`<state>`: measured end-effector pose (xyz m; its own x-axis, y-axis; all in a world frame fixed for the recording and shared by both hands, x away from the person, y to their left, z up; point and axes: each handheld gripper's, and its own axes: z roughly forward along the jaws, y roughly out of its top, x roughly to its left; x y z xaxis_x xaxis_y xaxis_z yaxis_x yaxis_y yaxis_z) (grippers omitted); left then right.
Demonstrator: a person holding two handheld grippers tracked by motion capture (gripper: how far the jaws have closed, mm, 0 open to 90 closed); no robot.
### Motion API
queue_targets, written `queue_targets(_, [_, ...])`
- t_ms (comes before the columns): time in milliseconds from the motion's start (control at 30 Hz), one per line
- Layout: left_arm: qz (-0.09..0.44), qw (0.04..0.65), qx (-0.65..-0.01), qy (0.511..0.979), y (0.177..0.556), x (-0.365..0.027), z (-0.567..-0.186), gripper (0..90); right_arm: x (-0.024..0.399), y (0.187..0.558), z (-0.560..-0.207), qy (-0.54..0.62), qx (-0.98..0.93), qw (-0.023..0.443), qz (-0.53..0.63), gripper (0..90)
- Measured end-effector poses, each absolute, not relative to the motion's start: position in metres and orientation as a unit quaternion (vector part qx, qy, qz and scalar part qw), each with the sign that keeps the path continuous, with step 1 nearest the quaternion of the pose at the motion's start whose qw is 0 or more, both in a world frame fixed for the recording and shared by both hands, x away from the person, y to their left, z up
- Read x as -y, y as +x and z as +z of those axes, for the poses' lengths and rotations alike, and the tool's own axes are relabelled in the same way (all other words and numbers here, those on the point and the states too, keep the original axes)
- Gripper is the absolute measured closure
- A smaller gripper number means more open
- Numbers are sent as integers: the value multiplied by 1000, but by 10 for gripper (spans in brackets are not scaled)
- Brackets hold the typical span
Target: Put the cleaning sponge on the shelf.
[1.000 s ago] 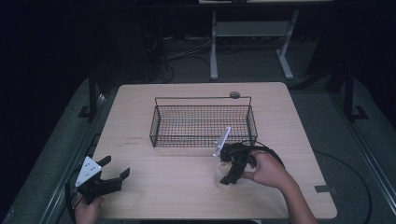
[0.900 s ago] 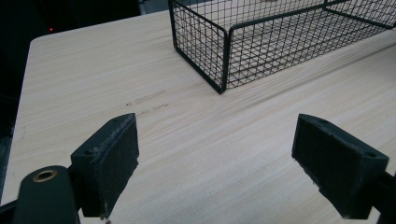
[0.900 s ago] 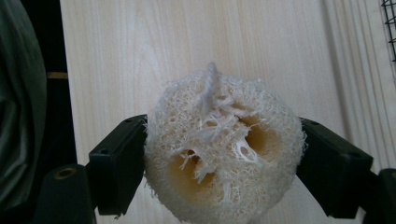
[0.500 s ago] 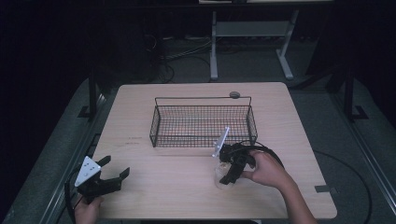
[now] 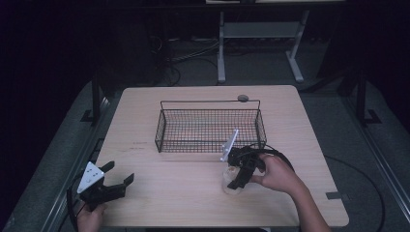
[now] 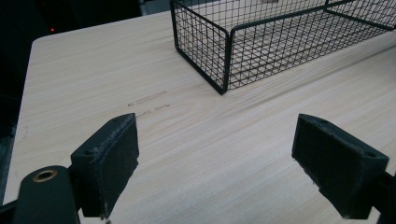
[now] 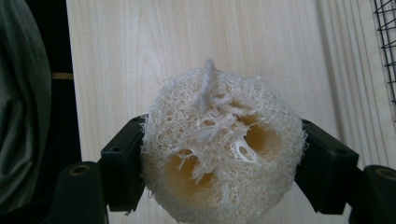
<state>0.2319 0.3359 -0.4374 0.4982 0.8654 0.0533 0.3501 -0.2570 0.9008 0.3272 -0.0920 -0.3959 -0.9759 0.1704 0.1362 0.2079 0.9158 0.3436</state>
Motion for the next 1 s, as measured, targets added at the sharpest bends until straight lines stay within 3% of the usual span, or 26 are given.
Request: queue_targets(1000, [287, 450, -412, 739, 232, -337, -437, 140, 84, 344, -357, -79, 976, 44, -197, 269])
